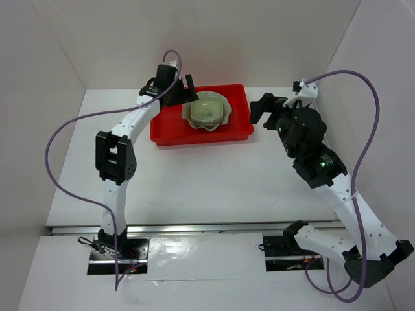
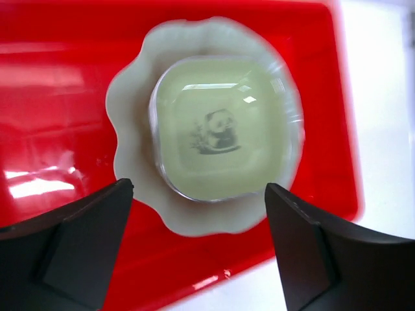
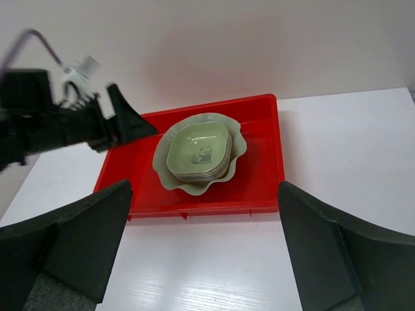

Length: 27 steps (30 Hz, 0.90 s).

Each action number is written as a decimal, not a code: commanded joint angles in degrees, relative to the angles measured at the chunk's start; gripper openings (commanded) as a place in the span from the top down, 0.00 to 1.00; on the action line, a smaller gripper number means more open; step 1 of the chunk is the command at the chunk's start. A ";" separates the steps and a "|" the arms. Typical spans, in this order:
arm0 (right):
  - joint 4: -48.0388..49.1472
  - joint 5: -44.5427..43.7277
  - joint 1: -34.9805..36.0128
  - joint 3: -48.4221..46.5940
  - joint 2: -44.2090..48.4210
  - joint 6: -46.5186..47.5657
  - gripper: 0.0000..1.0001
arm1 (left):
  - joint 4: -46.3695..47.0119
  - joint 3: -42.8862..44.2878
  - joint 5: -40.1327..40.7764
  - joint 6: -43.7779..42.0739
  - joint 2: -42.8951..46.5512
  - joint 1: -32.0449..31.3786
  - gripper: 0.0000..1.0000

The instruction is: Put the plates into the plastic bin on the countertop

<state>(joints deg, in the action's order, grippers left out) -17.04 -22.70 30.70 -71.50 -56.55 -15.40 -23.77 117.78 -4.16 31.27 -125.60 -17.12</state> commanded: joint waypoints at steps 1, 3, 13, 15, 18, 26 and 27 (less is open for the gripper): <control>-0.45 0.37 -0.29 -1.62 0.22 0.19 0.00 | 3.83 -1.57 1.87 -0.50 14.55 -0.10 0.03; -0.45 0.37 -0.29 -1.62 0.83 0.19 0.00 | 1.55 -3.16 3.36 -0.50 18.97 -0.10 0.00; -9.68 -0.25 -0.29 -3.38 2.50 0.90 0.00 | -13.04 -31.35 23.74 2.73 57.78 -7.30 0.00; -11.26 -0.24 -0.29 -3.38 3.89 0.90 0.00 | -15.42 -34.88 23.76 3.27 63.08 -7.92 0.00; -12.41 0.29 0.24 -2.15 6.53 0.90 0.00 | -18.14 -38.50 23.15 2.48 71.88 -7.92 0.00; -14.42 1.34 1.38 1.54 16.73 -0.77 0.00 | -27.37 -41.66 22.71 0.73 87.01 -8.45 0.00; -15.04 1.34 1.38 1.54 17.35 -0.77 0.00 | -28.25 -40.44 22.71 0.20 87.02 -8.45 0.00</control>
<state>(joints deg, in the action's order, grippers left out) -29.85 -21.85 31.51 -70.48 -40.93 -15.62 -49.45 75.99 17.78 33.06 -40.60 -25.34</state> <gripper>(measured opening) 0.999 0.997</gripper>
